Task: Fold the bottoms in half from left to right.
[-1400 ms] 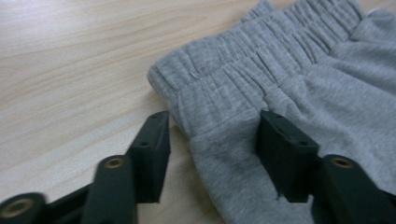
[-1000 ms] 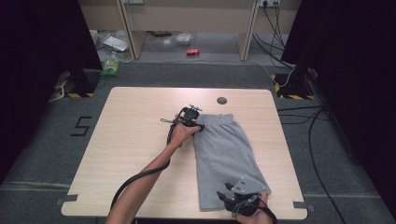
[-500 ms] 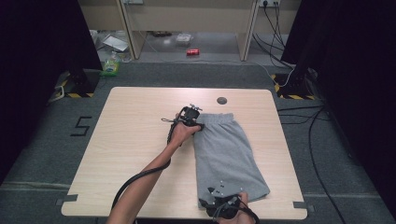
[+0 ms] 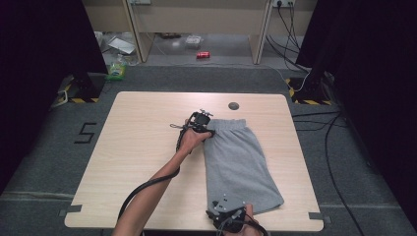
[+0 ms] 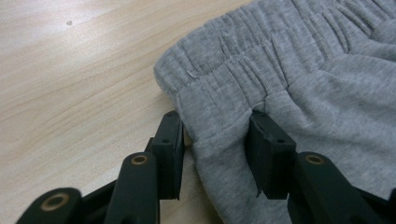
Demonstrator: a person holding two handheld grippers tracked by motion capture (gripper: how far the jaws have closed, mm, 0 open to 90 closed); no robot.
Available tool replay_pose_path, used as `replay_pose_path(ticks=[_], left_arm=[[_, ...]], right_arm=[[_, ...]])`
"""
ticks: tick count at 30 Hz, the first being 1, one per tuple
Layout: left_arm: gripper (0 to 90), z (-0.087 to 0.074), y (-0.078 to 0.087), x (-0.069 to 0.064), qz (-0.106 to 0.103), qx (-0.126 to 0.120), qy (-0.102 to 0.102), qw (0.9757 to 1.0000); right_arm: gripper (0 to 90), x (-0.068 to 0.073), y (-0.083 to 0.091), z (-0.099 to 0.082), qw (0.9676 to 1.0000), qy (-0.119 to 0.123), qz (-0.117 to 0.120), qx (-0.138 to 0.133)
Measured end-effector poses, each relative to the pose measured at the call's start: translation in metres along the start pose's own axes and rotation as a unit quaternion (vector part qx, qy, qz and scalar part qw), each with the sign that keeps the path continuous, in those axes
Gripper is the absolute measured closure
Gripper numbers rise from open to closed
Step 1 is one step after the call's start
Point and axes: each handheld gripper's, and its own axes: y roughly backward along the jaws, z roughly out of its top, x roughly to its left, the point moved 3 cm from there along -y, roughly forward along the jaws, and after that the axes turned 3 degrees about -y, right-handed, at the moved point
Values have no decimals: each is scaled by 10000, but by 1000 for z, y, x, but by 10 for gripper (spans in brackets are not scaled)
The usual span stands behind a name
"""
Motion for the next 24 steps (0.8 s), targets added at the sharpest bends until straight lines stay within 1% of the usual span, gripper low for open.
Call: replay_pose_path(ticks=[2, 3, 4, 7, 8, 11, 12, 14, 15, 16, 18, 21, 22, 23, 24], left_arm=[[582, 0, 0, 0, -7, 17, -17, 10000], [584, 0, 0, 0, -12, 13, -23, 10000], [587, 0, 0, 1, -23, 2, -29, 10000], [596, 0, 0, 4, -18, -7, -24, 10000], [598, -1, 1, 5, -15, 2, -26, 10000], [604, -3, 3, 11, 26, 15, -31, 10000], [606, -4, 4, 14, 43, 25, -22, 10000], [610, -7, 7, 20, 59, 24, -8, 10000], [611, -9, 9, 23, 67, 27, 4, 10000], [612, -11, 10, 26, 77, 28, 9, 10000], [612, -15, 15, 34, 100, 41, 29, 9999], [613, -23, 21, 45, 134, 50, 48, 9999], [614, -25, 24, 49, 150, 58, 50, 9999], [614, -28, 26, 52, 161, 59, 58, 9998], [614, -30, 28, 56, 182, 72, 57, 9998]], right_arm=[[730, -2, 0, 1, 10000, -33, -4, 14], [756, -3, 0, 2, 10000, -15, 20, 29], [770, -3, -1, 2, 10000, -50, 48, 30], [796, -3, -4, 5, 10000, -30, 83, 8], [800, -2, -5, 6, 9999, -62, 114, 5], [809, 0, -13, 13, 9995, -155, 290, -7], [811, 1, -17, 16, 9994, -128, 322, -18], [814, 5, -22, 22, 9993, -55, 361, -6], [816, 9, -27, 26, 9989, -132, 449, 9], [817, 11, -32, 30, 9987, -68, 513, -7], [821, 17, -40, 37, 9979, -65, 639, 2], [825, 27, -52, 49, 9973, 94, 729, 22], [828, 30, -55, 52, 9970, 40, 776, 52], [830, 33, -59, 56, 9965, 121, 830, 23], [831, 36, -62, 59, 9961, 111, 876, 43]])
